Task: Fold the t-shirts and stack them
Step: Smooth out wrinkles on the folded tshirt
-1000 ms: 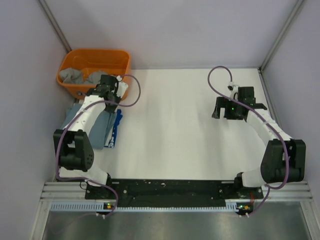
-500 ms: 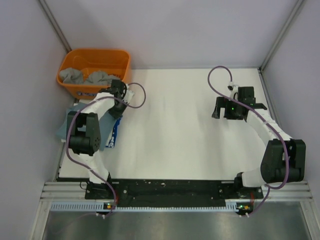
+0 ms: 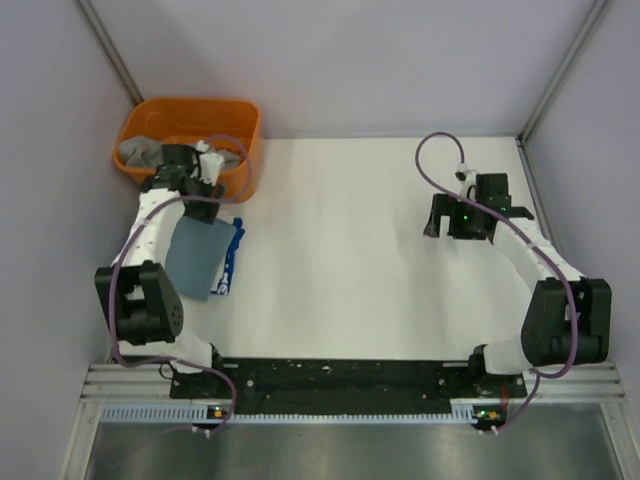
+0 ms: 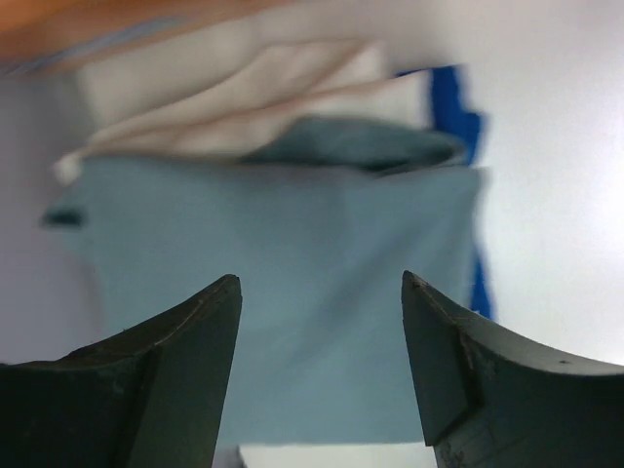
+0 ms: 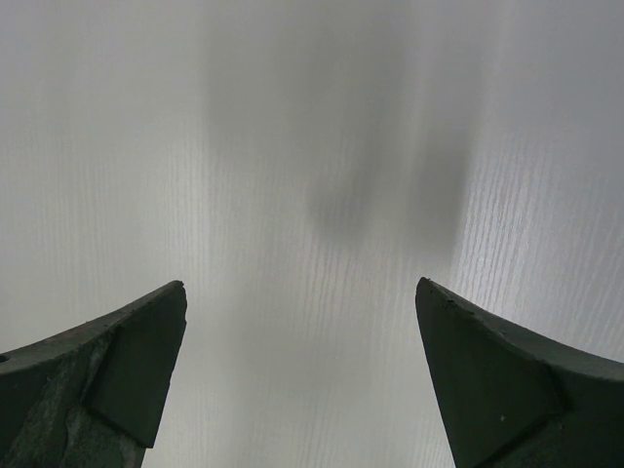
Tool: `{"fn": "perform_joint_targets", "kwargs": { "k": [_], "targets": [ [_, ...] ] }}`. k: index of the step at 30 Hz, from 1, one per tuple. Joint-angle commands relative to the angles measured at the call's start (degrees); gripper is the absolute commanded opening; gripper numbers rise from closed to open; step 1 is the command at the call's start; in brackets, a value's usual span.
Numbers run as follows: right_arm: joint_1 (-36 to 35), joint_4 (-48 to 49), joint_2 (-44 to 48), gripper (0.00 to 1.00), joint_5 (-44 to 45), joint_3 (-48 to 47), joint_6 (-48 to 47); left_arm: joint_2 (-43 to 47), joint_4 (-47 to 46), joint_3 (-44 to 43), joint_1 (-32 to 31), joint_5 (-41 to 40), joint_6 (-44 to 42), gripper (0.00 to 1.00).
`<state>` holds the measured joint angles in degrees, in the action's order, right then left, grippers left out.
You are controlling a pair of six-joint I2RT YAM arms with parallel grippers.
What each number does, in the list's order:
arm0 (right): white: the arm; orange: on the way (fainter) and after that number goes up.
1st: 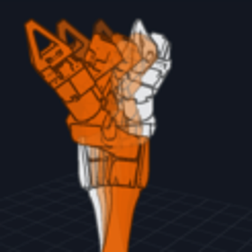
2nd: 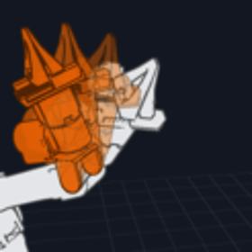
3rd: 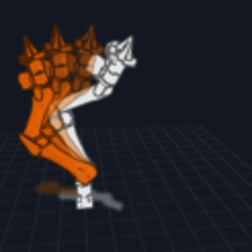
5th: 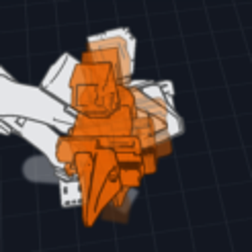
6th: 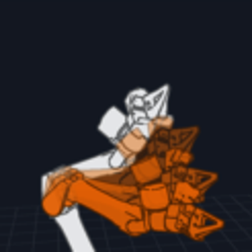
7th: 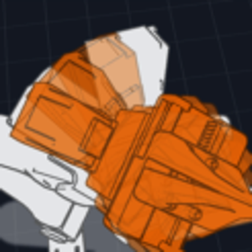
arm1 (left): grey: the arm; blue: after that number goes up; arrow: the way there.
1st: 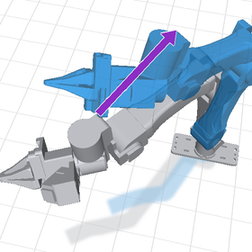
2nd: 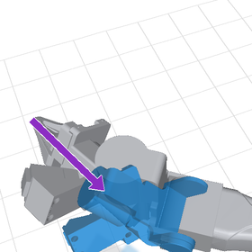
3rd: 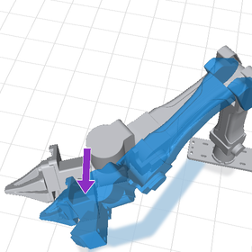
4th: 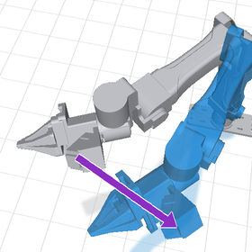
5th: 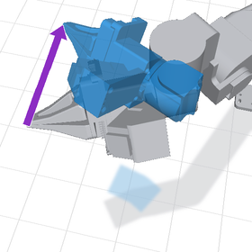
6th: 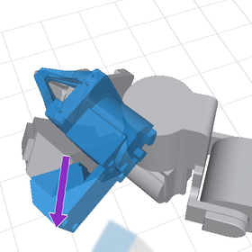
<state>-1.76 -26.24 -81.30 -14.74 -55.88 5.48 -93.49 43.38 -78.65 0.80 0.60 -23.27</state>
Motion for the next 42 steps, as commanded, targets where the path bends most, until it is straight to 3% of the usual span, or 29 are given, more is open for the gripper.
{"fn": "perform_joint_targets", "kwargs": {
  "k": [1,5,12,19,25,31,37,42],
  "targets": [
    [-0.26,1.19,-0.35,0.99,-1.16,-0.46,-0.90,6.82,-2.13,3.40,10.87,-6.64,-2.48,0.65],
    [-0.26,1.28,-0.53,0.99,-2.13,-0.64,-0.73,8.59,-7.68,8.42,20.01,-11.06,-4.33,0.34],
    [-0.35,1.28,-0.53,0.99,-2.31,-0.11,-0.55,5.52,-10.77,12.72,32.59,-9.83,-6.00,0.13],
    [-0.53,1.37,-1.32,0.99,-2.31,-0.72,-0.64,2.27,-17.71,19.50,40.33,-7.47,-6.88,0.13],
    [-0.53,1.28,-1.15,0.99,-2.05,-0.46,-0.64,-1.95,-20.70,20.38,41.56,-7.72,-6.35,0.13],
    [-0.44,1.45,-0.79,0.99,-1.43,-0.11,-0.73,1.29,-20.61,21.87,42.53,-9.04,-9.25,0.17],
    [-0.52,2.33,-0.79,0.99,-0.99,-0.02,-0.12,10.24,-17.10,25.73,42.45,-6.68,-11.36,0.41],
    [-0.53,6.19,1.66,0.99,0.67,1.82,1.38,21.31,-11.57,28.90,41.92,3.07,-12.50,0.55]
  ]
}}
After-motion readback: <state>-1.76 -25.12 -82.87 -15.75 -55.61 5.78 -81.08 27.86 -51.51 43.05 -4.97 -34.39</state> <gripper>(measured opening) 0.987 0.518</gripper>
